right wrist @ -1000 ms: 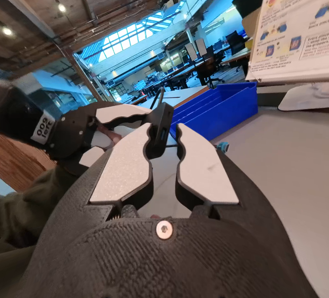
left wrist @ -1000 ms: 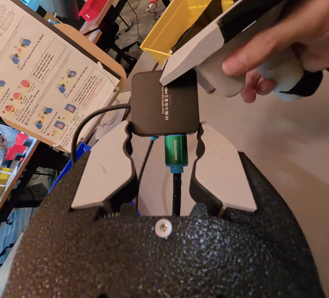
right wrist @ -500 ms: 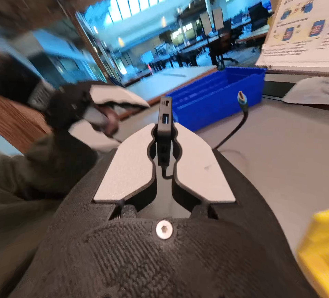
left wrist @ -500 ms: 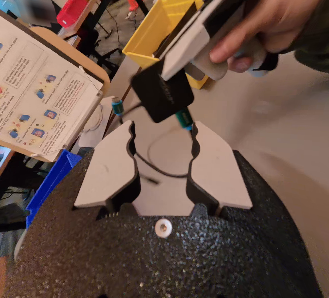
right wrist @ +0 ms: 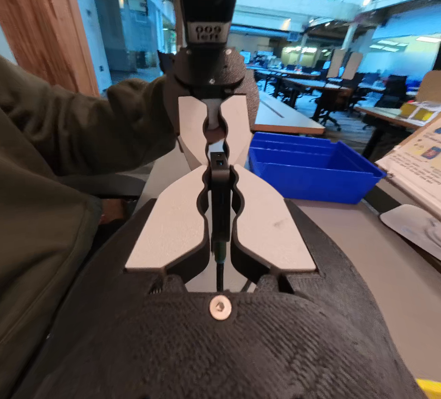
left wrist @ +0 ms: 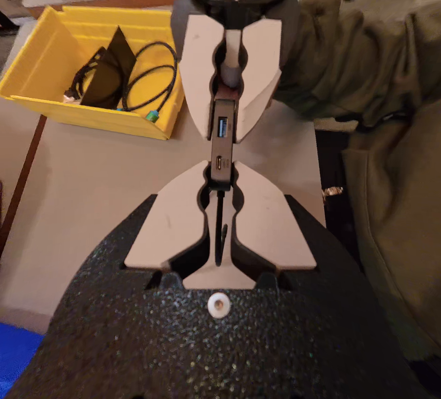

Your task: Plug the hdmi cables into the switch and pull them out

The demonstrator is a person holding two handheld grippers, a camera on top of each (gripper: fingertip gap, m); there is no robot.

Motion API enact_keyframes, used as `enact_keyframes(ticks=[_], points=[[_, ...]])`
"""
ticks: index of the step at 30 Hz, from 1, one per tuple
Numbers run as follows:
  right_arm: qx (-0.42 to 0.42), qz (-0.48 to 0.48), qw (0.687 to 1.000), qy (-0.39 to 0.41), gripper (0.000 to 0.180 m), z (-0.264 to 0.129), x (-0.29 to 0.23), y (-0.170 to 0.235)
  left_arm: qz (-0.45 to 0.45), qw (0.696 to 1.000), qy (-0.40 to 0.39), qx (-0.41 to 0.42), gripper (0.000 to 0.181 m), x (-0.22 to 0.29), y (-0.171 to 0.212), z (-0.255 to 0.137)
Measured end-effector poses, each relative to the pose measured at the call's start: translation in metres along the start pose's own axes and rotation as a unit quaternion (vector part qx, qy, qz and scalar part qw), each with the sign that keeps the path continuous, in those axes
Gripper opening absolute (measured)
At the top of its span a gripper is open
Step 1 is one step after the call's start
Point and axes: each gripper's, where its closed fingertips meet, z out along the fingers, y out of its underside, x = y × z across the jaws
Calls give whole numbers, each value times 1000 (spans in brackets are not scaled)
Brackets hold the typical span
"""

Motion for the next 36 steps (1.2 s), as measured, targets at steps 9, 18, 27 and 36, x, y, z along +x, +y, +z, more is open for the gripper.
enact_keyframes(ticks=[9, 18, 27, 36], points=[[-41, -187, 956, 222, 43, -12, 47, 3, -318, 920, -63, 221, 13, -66, -9, -33], [11, -239, 927, 289, 39, -17, 66, 3, -480, 789, 75, 377, 14, -56, -16, -34], [-15, -217, 957, 193, 21, -15, 53, 18, -438, 819, 86, 360, 15, -43, -9, -24], [6, 29, 999, 12, 21, -33, 31, 29, -4, 982, -80, 170, 73, -19, 10, -31]])
